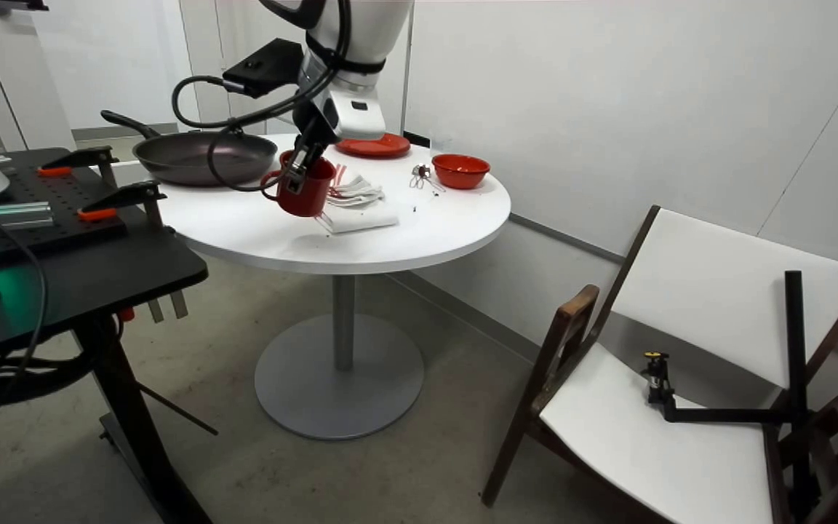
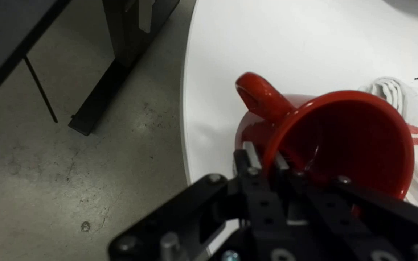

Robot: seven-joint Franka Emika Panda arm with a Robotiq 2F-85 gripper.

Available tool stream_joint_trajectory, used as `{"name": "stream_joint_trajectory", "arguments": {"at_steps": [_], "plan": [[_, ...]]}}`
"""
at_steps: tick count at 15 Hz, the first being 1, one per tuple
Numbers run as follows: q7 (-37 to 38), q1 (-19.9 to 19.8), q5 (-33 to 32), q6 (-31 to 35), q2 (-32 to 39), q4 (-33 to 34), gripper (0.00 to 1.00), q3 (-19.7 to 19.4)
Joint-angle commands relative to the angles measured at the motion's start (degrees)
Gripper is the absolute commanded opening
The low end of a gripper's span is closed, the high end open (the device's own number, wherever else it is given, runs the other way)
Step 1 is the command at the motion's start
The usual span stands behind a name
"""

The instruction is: Move the mug to the right

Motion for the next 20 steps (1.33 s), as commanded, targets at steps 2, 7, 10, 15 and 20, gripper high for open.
{"name": "stream_joint_trajectory", "arguments": {"at_steps": [2, 7, 10, 15, 20], "plan": [[-4.2, -0.7, 2.6, 1.8, -3.4, -3.5, 0.03, 0.4], [-2.5, 0.2, 1.2, 0.5, -1.5, -1.6, 0.07, -0.3], [-2.5, 0.2, 1.2, 0.5, -1.6, -1.7, 0.07, -0.3], [-0.7, 1.1, 0.9, 3.1, -1.0, -1.1, 0.03, -0.4], [1.4, 2.6, 0.4, 9.9, -0.6, -2.5, 0.03, -0.1]]}}
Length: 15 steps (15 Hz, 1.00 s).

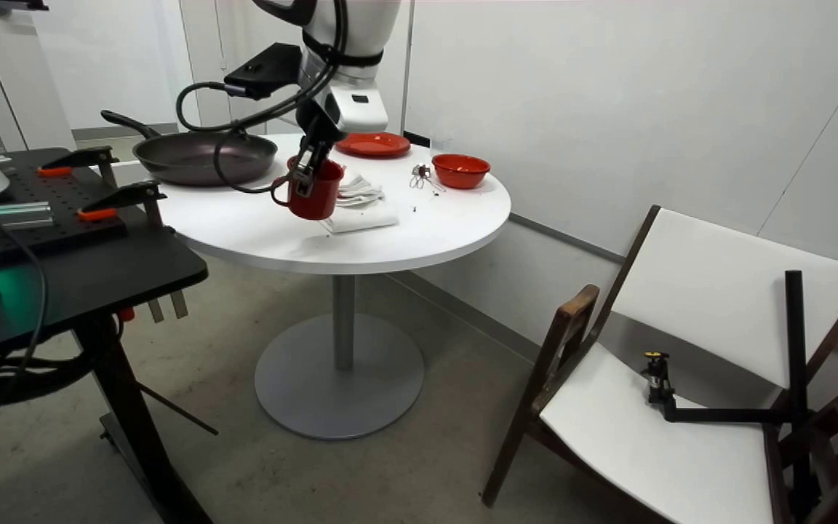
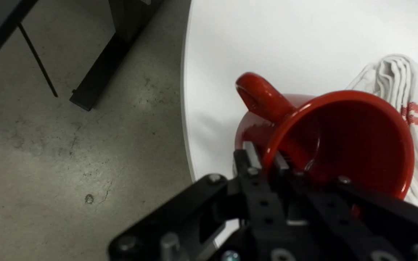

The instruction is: Move the mug to the right

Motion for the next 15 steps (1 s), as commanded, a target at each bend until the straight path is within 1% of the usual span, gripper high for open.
{"name": "stream_joint_trajectory", "arguments": {"at_steps": [1, 5, 8, 10, 15], "plan": [[2.5, 1.8, -0.9, 4.8, 0.3, -1.2, 0.03, 0.1], [4.8, 3.6, -2.0, 10.5, 1.2, -2.2, 0.03, 0.6], [8.0, 5.3, -3.3, 15.9, 2.7, -2.5, 0.03, 0.5], [10.2, 6.0, -4.6, 18.2, 3.7, -2.5, 0.03, 0.4], [13.6, 6.1, -7.2, 20.7, 5.0, -2.4, 0.03, 0.5]]}}
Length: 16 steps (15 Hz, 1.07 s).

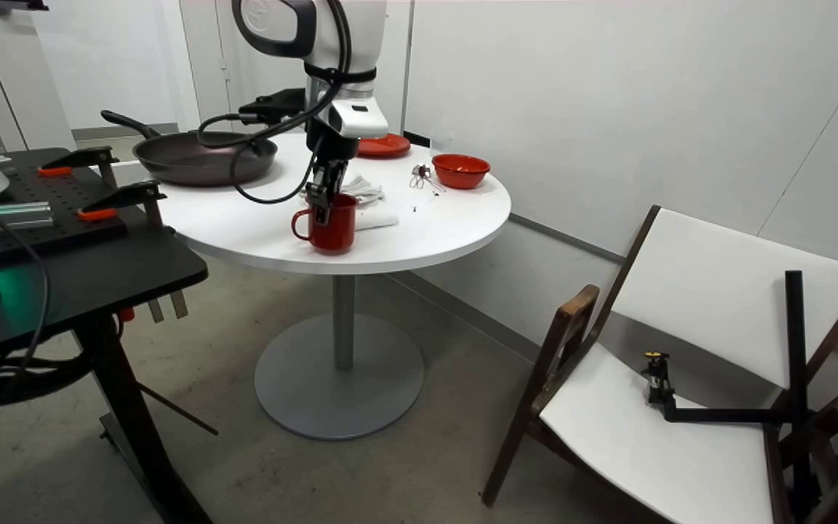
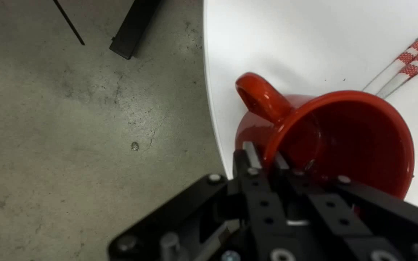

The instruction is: Move the mug to the right

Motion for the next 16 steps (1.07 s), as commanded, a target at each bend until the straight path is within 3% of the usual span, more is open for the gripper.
{"name": "stream_joint_trajectory", "arguments": {"at_steps": [1, 16], "plan": [[2.7, 0.1, -2.1, 2.1, 0.1, -0.4, 0.03, 0.1], [0.7, -2.7, -0.4, 2.0, 0.3, 0.9, 0.03, 3.1]]}}
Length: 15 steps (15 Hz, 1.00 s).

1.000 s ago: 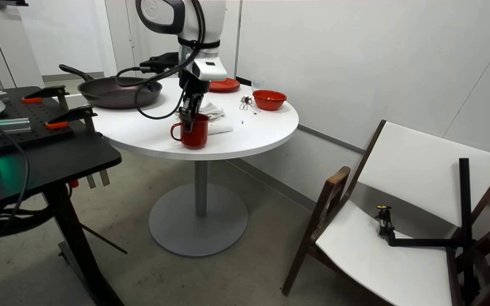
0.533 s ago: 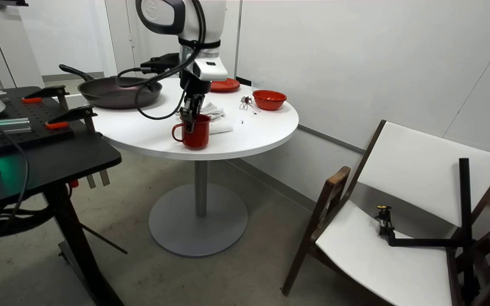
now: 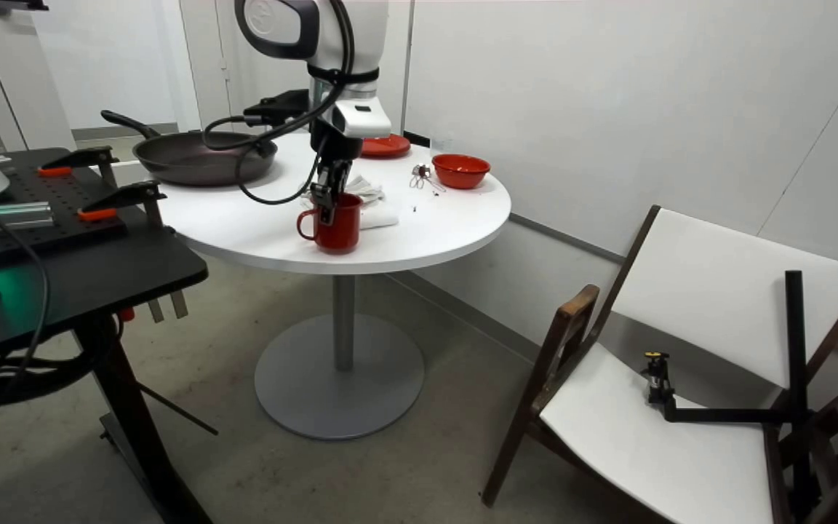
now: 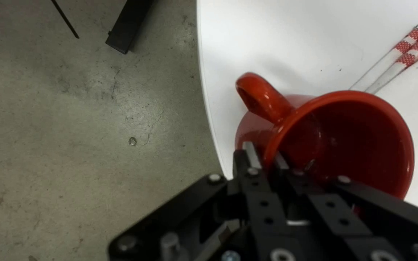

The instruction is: Move the mug to the right

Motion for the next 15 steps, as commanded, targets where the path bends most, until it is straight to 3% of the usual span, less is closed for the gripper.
{"name": "stream_joint_trajectory", "arguments": {"at_steps": [1, 12, 14, 15], "plan": [[-0.3, -0.9, 0.4, 0.8, 0.1, 0.4, 0.03, 1.2], [0.2, -0.7, -0.1, 0.4, 1.3, 1.0, 0.07, 1.4], [0.2, -0.7, -0.2, 0.3, 1.5, 1.0, 0.22, 1.4], [0.2, -0.7, -0.2, 0.3, 1.5, 1.0, 0.25, 1.4]]}}
